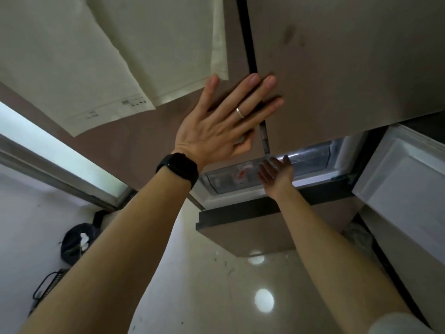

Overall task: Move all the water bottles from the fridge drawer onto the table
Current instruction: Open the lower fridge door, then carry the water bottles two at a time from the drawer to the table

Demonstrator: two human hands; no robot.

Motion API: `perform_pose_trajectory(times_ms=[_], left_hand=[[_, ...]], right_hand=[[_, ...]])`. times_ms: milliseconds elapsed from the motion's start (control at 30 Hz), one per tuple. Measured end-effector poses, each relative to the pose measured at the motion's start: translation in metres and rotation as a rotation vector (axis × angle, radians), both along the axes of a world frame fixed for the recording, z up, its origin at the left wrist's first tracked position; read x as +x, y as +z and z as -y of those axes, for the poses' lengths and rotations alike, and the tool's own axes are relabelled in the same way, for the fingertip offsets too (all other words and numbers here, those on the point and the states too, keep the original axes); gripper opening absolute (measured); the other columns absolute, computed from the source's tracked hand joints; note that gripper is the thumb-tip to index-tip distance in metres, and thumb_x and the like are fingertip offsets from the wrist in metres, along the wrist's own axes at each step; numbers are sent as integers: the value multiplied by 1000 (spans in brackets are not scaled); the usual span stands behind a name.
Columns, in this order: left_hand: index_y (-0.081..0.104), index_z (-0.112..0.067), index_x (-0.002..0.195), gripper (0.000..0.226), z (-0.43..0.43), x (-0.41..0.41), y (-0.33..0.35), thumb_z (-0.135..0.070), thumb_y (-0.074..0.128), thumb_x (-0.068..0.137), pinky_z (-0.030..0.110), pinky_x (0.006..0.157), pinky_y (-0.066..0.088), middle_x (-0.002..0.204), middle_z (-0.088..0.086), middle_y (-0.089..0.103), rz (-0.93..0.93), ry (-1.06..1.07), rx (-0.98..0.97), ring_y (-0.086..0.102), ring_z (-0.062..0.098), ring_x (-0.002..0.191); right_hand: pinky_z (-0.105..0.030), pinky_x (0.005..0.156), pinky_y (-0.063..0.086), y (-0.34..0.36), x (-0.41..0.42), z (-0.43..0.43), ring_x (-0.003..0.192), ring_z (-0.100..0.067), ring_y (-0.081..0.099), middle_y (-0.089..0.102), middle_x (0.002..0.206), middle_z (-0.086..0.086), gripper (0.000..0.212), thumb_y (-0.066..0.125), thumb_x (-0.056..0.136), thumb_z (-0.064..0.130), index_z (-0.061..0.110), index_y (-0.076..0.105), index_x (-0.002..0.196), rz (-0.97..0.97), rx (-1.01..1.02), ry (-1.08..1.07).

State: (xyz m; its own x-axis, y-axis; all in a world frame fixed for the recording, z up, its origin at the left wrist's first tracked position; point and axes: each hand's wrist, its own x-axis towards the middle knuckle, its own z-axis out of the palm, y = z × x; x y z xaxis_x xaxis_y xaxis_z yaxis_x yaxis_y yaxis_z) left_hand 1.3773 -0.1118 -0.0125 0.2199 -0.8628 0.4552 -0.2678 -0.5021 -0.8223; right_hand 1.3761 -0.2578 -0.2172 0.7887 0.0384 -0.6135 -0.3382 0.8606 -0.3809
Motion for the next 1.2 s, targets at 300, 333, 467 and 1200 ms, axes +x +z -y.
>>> perform_pose_trajectory(times_ms=[300, 333, 467, 1200], left_hand=[[30, -33, 157, 62, -2, -5, -1, -44, 39, 97, 53, 116, 3, 159, -3, 39, 3, 29, -1, 38, 18, 145], [30, -33, 157, 62, -2, -5, -2, -44, 40, 97, 53, 116, 3, 159, -2, 39, 8, 26, -1, 37, 18, 146], [29, -32, 158, 63, -4, -2, -1, -45, 39, 97, 53, 116, 3, 160, -1, 38, 12, 22, -2, 31, 19, 146], [10, -35, 161, 73, 4, -21, -3, -60, 39, 98, 52, 119, -13, 168, -3, 14, -135, 100, -119, 16, 18, 154]], right_hand=[[-33, 73, 50, 6, 5, -13, 101, -20, 66, 65, 116, -7, 41, 45, 102, 52, 18, 58, 123, 2, 104, -39], [-32, 73, 50, 5, 3, -12, 100, -20, 67, 66, 115, -7, 41, 46, 102, 52, 18, 59, 121, 0, 97, -44], [-34, 83, 52, -2, -16, -12, 108, -23, 68, 68, 123, -10, 43, 53, 99, 50, 16, 61, 123, -11, 101, -55], [-35, 72, 58, -4, -205, 5, 91, -25, 73, 74, 93, -11, 27, 70, 92, 27, 6, 65, 110, -224, -322, 141]])
